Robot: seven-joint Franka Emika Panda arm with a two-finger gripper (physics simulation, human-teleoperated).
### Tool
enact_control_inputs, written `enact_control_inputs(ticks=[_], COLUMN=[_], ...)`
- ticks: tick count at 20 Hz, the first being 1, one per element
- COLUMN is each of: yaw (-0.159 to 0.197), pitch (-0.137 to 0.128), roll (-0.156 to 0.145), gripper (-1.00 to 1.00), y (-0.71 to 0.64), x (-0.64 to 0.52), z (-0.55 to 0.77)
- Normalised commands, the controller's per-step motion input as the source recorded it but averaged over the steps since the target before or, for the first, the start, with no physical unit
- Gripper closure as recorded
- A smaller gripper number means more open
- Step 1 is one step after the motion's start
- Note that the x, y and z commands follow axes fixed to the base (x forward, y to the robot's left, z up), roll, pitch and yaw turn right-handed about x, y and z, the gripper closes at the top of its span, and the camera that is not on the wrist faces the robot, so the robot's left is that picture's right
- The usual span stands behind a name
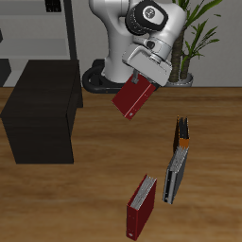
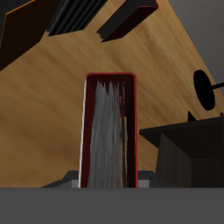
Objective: Place the left red book in the top region of the shelf
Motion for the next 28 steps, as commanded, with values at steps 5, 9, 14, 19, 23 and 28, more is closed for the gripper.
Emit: enact_control_inputs(ticks=[5,9,14,19,23,28], yaw=[-0.033,0.011,-0.013,-0.001,0.02,-0.003], pitch=[-0.073,-0.079,-0.043,-0.009,0.07,-0.03], roll=[-0.131,-0.099,-0.082,-0.055,-0.008,-0.072], gripper=[1.0,1.0,1.0,1.0,1.0,1.0], y=[-0.23,-0.24,-0.21,-0.13,-0.1,-0.09], x=[0.05,0.14,0.13,0.06,0.07,0.09], z=[0.2,0.11,0.09,0.01,-0.1,-0.04])
